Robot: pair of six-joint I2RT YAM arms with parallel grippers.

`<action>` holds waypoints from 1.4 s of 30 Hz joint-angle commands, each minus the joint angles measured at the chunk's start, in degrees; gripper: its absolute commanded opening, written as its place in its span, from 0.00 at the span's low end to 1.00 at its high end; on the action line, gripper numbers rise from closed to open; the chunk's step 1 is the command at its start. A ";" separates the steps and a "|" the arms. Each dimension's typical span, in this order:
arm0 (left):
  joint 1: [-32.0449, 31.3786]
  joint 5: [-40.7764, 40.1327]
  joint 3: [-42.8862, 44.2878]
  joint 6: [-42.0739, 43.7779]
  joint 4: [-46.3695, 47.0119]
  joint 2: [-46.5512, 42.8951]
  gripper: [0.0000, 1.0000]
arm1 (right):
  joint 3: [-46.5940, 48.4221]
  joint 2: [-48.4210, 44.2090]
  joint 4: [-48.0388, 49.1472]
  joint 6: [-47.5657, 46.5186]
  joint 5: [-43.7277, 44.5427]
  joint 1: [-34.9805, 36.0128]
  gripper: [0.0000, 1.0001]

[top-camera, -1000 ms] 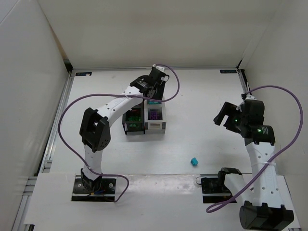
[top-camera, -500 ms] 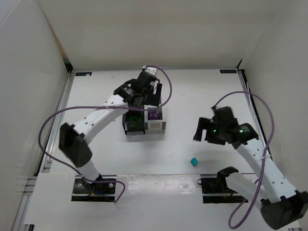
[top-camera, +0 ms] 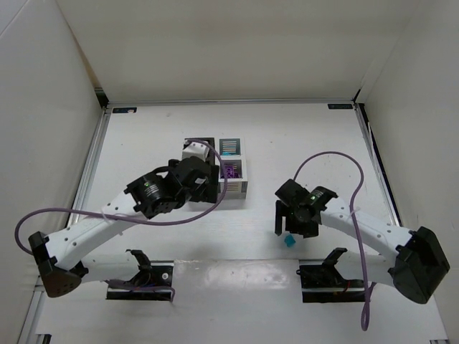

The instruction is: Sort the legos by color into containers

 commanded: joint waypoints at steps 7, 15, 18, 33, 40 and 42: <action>-2.37 -6.04 -2.52 -7.96 -5.24 -9.26 1.00 | 2.76 5.66 6.80 5.87 0.83 0.51 0.83; -2.46 -8.33 -1.55 -8.05 -7.26 -9.44 1.00 | 2.76 12.96 7.08 8.16 1.62 0.78 0.78; -2.54 -8.59 -1.29 -7.79 -7.43 -9.35 1.00 | 2.84 13.05 6.28 9.04 1.80 0.78 0.76; -2.72 -7.98 -2.26 -8.66 -8.93 -12.86 1.00 | 4.60 18.23 0.92 14.05 -1.63 2.71 0.65; -2.89 -7.36 -1.46 -8.49 -10.68 -14.01 1.00 | 5.57 22.36 -1.45 17.30 -2.25 2.98 0.53; -2.98 -7.36 -1.55 -8.49 -11.39 -14.70 1.00 | 5.66 22.54 -1.45 17.83 -2.60 2.89 0.42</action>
